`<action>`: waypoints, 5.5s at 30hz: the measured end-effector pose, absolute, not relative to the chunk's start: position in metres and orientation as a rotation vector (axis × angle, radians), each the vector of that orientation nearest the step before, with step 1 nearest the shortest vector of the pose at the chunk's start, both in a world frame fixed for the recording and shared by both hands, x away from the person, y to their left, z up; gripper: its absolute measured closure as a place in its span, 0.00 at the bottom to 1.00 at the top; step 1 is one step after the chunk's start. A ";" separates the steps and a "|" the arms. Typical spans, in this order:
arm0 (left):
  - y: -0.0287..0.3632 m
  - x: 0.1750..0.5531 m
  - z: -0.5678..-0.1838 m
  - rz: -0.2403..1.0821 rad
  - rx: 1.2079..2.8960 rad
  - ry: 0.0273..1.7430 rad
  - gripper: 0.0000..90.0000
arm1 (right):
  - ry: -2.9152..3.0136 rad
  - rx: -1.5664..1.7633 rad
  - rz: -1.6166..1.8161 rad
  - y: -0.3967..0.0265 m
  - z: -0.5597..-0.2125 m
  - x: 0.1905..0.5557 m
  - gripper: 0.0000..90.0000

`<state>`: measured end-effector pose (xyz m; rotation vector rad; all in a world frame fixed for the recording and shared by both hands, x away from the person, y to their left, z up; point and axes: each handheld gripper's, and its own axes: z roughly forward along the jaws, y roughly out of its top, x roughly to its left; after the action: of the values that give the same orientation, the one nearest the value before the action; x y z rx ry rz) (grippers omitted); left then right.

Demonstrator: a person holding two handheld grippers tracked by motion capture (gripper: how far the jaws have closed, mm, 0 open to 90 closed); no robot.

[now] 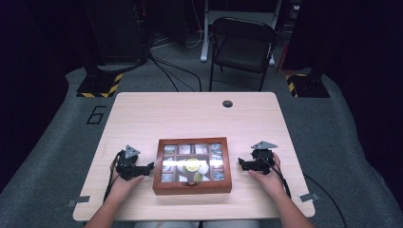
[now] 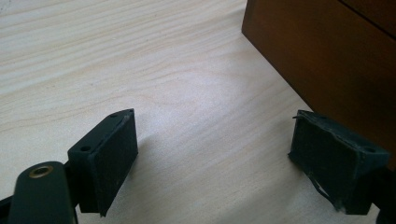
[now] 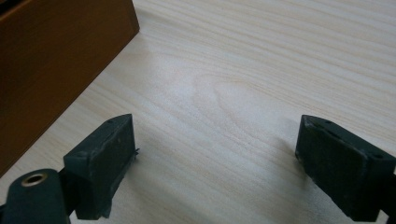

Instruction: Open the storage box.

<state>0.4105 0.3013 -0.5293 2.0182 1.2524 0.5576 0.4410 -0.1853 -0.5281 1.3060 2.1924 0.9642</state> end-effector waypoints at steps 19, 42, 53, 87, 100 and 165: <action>0.303 0.405 -0.530 0.561 2.013 1.244 0.18 | 2.159 1.345 0.959 -0.181 -0.528 0.442 0.16; 0.306 0.405 -0.520 0.512 2.028 1.257 0.32 | 2.199 1.289 0.909 -0.181 -0.516 0.437 0.25; 0.309 0.401 -0.511 0.484 1.962 1.281 0.33 | 2.227 1.275 0.941 -0.173 -0.506 0.426 0.27; 0.307 0.371 -0.485 0.458 1.929 1.242 0.33 | 2.196 1.224 1.103 -0.173 -0.473 0.394 0.33; 0.301 0.360 -0.479 0.459 1.918 1.223 0.34 | 2.170 1.218 1.187 -0.174 -0.464 0.373 0.37; 0.271 0.287 -0.462 0.418 1.926 1.095 0.36 | 2.302 1.076 1.323 -0.150 -0.461 0.313 0.38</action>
<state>0.2868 0.2709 -0.4618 1.9264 1.0953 0.4176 0.3135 -0.1496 -0.4612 1.0755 2.3022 1.3228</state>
